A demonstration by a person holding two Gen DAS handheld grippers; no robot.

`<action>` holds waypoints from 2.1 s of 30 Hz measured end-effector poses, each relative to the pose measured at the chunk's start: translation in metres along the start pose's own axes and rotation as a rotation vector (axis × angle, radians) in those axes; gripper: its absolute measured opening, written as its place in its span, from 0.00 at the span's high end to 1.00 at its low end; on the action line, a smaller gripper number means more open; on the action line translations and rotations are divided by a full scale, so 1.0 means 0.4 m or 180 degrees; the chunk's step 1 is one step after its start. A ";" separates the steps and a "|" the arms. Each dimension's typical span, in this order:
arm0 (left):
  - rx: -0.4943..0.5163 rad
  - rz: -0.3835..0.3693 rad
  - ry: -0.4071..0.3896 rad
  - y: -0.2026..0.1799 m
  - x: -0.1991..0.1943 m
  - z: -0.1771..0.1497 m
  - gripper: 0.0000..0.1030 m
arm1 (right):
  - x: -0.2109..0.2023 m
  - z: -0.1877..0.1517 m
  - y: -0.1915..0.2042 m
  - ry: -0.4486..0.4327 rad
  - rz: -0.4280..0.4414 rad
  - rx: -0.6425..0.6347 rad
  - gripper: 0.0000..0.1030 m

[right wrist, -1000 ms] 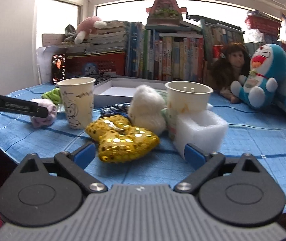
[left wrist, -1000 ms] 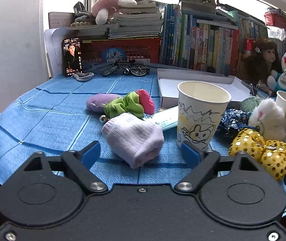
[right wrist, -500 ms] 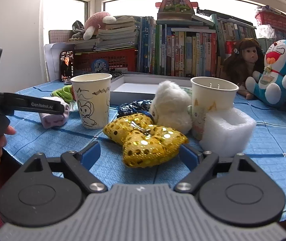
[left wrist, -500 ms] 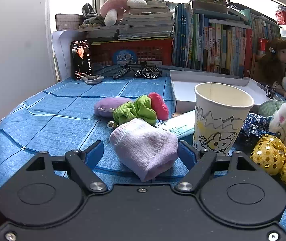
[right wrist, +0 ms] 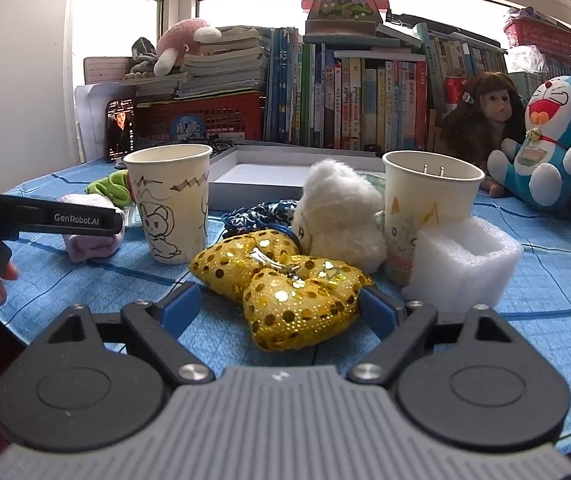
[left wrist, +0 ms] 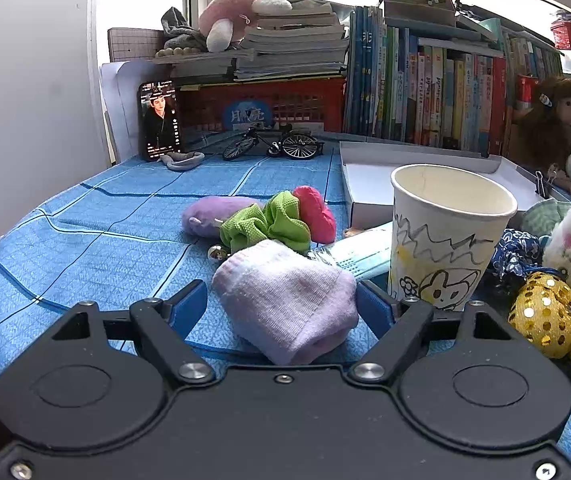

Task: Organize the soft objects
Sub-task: 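Grasp the lavender sock with the left tool while the right tool grasps the gold sequined bow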

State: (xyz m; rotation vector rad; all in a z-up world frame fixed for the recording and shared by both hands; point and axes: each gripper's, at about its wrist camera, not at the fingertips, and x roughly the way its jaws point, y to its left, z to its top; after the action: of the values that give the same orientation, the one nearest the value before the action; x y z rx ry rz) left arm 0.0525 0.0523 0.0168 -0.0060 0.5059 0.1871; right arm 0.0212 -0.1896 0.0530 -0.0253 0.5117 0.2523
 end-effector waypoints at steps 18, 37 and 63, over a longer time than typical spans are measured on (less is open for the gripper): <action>-0.0082 0.0038 0.0001 0.005 0.035 0.007 0.18 | 0.045 0.011 0.004 0.0039 -0.0069 -0.0131 0.11; -0.0077 -0.0139 0.0096 0.009 0.039 -0.004 0.37 | 0.061 0.005 0.022 -0.0001 -0.0089 -0.0332 0.18; -0.0169 -0.0148 0.0076 0.037 -0.010 0.005 0.46 | 0.006 -0.001 -0.015 -0.0007 0.0047 -0.0279 0.38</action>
State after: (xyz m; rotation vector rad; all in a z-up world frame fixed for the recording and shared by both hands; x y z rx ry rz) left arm 0.0472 0.0662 0.0211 -0.0718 0.5239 0.1549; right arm 0.0243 -0.1949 0.0512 -0.1065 0.4986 0.2889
